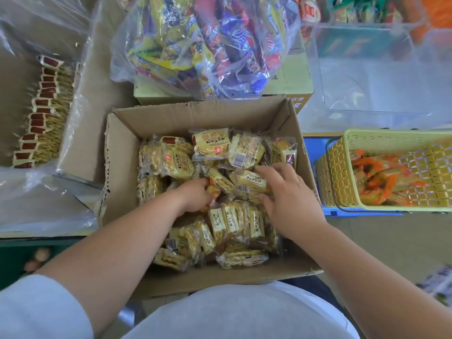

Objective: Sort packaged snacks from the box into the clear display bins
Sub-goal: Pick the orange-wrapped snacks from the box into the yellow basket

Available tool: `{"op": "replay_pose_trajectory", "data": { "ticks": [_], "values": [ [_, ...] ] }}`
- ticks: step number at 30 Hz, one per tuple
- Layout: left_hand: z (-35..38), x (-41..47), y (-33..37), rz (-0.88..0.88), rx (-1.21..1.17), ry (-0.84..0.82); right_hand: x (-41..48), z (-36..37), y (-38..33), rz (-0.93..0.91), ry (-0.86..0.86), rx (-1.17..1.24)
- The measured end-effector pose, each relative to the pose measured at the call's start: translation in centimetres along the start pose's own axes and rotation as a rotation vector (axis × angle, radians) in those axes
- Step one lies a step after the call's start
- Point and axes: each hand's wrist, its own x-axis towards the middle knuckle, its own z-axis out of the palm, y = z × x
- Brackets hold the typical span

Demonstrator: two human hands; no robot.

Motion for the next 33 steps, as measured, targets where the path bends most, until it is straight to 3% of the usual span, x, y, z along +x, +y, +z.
{"op": "replay_pose_trajectory", "data": {
  "ticks": [4,8,9,11,13,14,17,21,29,33],
  "values": [
    [2.4,0.3,0.7,0.009,-0.164,0.030,-0.6,0.0,0.0,-0.039,0.073,-0.005],
    [3.1,0.3,0.8,-0.063,-0.388,0.067,-2.0,-0.4,-0.8,-0.242,0.302,-0.041],
    [3.2,0.3,0.8,-0.097,-0.437,0.055,-2.4,-0.6,-1.1,-0.293,0.265,-0.012],
    [3.2,0.2,0.6,-0.131,-0.482,0.034,-3.0,-1.1,-1.6,-0.307,-0.091,0.070],
    [3.1,0.2,0.6,-0.135,-0.463,0.037,-3.4,-1.0,-1.9,-0.257,-0.533,0.025],
    [3.0,0.2,0.6,-0.130,-0.443,0.043,-3.6,-0.9,-1.8,-0.248,-0.658,-0.032],
    [2.8,0.0,0.1,-0.077,-0.350,0.070,-4.1,-0.2,-1.6,-0.211,-0.772,-0.104],
    [2.0,-2.0,-0.4,0.013,-0.330,0.190,-4.2,1.0,-1.4,-0.150,-0.923,-0.008],
    [0.0,-9.6,-2.8,0.232,-0.295,0.642,0.2,1.6,-3.5,-0.294,-0.771,0.094],
    [0.8,-12.6,-3.5,0.241,-0.423,0.606,3.1,1.1,-5.4,-0.244,-0.635,0.230]
  ]
}}
